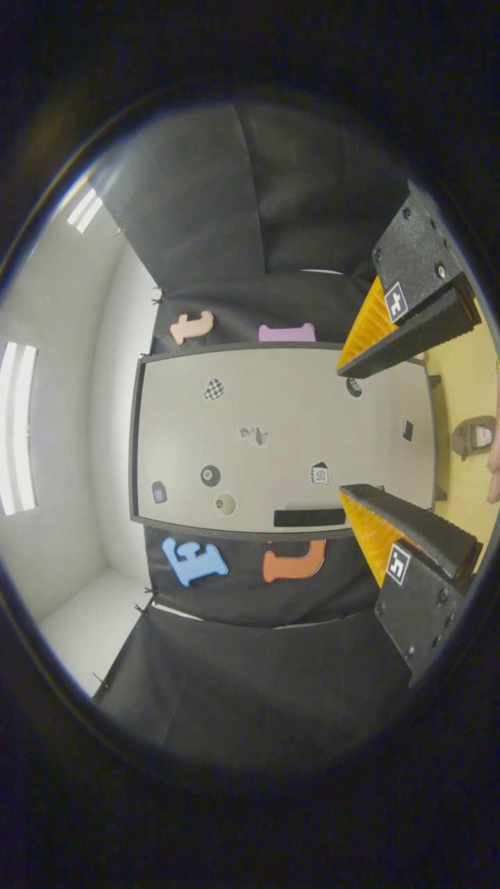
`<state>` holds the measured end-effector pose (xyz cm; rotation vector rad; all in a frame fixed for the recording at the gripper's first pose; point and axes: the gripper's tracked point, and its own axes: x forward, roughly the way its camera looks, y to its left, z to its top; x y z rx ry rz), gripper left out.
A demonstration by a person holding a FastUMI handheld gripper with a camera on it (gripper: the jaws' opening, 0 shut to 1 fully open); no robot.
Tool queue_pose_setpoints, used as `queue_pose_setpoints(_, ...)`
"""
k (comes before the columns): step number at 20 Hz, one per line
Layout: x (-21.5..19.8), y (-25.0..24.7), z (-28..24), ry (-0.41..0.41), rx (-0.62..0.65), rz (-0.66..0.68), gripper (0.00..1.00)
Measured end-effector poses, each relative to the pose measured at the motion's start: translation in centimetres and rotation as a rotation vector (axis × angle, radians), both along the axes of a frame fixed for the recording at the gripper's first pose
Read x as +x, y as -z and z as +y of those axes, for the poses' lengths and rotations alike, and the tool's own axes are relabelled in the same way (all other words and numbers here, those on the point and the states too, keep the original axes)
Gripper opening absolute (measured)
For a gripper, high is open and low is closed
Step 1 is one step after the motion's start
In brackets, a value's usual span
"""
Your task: Open the shoe cabinet door, grab the shoes and put them into the shoe cabinet, then close the shoe cabinet door.
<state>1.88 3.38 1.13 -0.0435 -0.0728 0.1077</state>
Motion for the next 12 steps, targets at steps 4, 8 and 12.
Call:
queue_pose_setpoints(4, 2.4, -0.7, 3.7, -0.072, -0.012, 0.013, 1.00)
queue_pose_setpoints(8, 5.7, -0.9, 8.4, -0.144, -0.033, 0.073, 1.00)
queue_pose_setpoints(12, 9.7, -0.7, 11.1, -0.150, -0.089, 0.081, 1.00)
